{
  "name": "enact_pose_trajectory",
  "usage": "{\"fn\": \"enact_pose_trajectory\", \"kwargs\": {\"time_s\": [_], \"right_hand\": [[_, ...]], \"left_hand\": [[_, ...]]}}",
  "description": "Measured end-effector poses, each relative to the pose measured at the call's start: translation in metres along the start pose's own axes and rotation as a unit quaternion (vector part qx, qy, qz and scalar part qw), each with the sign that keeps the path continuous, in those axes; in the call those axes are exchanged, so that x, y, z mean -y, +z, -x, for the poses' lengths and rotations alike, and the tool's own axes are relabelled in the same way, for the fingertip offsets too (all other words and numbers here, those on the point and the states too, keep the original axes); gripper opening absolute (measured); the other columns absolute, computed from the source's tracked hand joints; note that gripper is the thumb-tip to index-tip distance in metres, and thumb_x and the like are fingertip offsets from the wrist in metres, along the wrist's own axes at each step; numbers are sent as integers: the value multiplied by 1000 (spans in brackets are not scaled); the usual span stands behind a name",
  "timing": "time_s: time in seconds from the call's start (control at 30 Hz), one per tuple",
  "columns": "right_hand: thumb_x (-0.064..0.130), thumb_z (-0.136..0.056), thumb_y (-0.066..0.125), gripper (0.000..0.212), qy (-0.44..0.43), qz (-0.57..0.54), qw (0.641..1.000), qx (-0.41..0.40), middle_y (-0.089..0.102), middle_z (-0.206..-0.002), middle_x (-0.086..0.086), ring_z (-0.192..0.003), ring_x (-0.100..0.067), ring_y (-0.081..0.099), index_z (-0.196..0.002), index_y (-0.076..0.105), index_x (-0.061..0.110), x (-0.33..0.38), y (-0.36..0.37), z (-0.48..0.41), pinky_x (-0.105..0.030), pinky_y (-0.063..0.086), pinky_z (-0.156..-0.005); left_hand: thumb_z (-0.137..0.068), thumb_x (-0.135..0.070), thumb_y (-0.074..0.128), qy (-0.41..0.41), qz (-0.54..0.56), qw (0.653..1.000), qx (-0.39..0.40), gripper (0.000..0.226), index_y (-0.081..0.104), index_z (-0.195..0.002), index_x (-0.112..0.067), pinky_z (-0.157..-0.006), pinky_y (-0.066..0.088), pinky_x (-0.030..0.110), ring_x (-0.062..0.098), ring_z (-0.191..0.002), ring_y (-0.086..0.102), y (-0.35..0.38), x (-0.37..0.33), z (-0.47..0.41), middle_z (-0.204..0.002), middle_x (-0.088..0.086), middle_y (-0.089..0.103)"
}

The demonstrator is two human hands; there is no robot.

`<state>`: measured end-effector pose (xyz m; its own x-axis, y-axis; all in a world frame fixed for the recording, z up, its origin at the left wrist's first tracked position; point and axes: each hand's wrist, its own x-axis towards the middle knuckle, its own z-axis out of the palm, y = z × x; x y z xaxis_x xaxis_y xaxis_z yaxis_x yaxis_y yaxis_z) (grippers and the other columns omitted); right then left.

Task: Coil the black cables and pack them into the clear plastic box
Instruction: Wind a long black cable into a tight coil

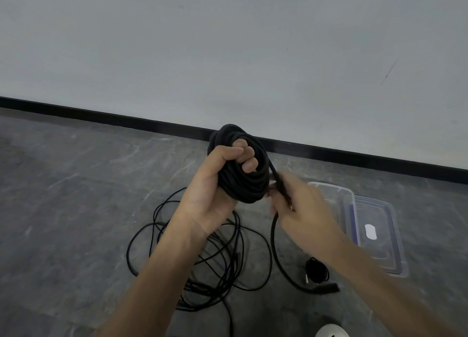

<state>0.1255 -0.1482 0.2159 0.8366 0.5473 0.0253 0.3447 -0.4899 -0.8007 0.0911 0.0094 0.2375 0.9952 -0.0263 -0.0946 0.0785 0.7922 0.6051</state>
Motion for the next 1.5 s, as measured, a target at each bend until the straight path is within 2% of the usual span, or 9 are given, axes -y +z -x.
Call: {"fn": "enact_pose_trajectory", "kwargs": {"time_s": [0.23, 0.43, 0.6, 0.77, 0.9, 1.0, 1.1, 1.3, 1.5], "right_hand": [[9, -99, 46, 29, 54, -75, 994, 57, 71, -93, 1, -83, -26, 68, -118, 49, 31, -2, 2, 1, -40, 55, -77], [16, -100, 46, 34, 114, -160, 975, 105, 72, -79, -6, -80, -19, 69, -133, 40, 22, 9, 11, 7, -38, 55, -84], [12, -100, 46, 27, 163, -194, 951, 176, 72, -90, -12, -72, -16, 68, -122, 40, 25, 21, 13, 12, -29, 56, -75], [16, -99, 48, 15, 64, -24, 970, 231, 71, -85, -2, -53, -1, 56, -108, 55, 7, 22, 17, 19, -24, 48, -53], [15, -98, 49, 14, -16, 30, 978, 204, 65, -74, -3, -55, -3, 55, -96, 58, 5, 26, 14, 20, -22, 44, -53], [16, -98, 48, 18, -48, 41, 978, 201, 55, -62, -3, -52, -15, 48, -90, 59, 5, 27, 9, 18, -24, 37, -49], [19, -99, 46, 20, -84, 60, 976, 191, 50, -60, 10, -52, -12, 48, -86, 58, 10, 24, 6, 17, -21, 38, -50], [46, -96, 27, 50, -186, 180, 958, 126, 68, -77, 3, -61, -12, 59, -103, 66, 16, 19, -2, 17, -33, 51, -56], [50, -84, 59, 36, -231, 82, 968, 47, 67, -67, 12, -57, -2, 59, -77, 71, 17, 21, -20, 13, -20, 47, -53]], "left_hand": [[-75, -14, 58, 39, -15, 999, -11, 9, 56, -74, -22, -92, 31, 35, 7, -65, 48, -1, 3, 1, -73, -8, 43], [-81, -12, 48, 88, -41, 995, -38, 11, 50, -73, -20, -71, 48, 21, 8, -64, 48, 6, 2, 1, -69, -7, 45], [-82, -15, 51, 132, -89, 985, -73, 12, 50, -71, -20, -78, 40, 24, 8, -69, 48, 1, -2, 1, -71, -7, 47], [-85, -28, 58, 176, -227, 943, -168, 19, 53, -69, -20, -71, 44, 24, 8, -67, 51, 3, 2, -3, -66, -8, 54], [-86, -45, 65, 176, -385, 881, -211, 32, 56, -75, -15, -66, 46, 22, 10, -67, 54, 4, 5, -2, -69, 1, 56], [-87, -33, 65, 162, -442, 862, -188, 28, 56, -79, -8, -55, 45, 22, 15, -62, 50, 8, 8, 0, -72, 10, 52], [-87, -30, 67, 145, -500, 840, -155, 29, 55, -78, -6, -50, 41, 16, 7, -55, 47, 6, 13, -2, -62, -1, 49], [-82, -46, 67, 87, -581, 801, -113, 33, 53, -67, -20, -50, 37, 10, -1, -51, 49, -1, 18, -5, -51, -16, 49], [-79, -70, 26, -24, -578, 815, 34, 70, 48, -64, -5, -53, 39, 24, 16, -55, 46, 8, 17, 3, -59, 15, 45]]}}
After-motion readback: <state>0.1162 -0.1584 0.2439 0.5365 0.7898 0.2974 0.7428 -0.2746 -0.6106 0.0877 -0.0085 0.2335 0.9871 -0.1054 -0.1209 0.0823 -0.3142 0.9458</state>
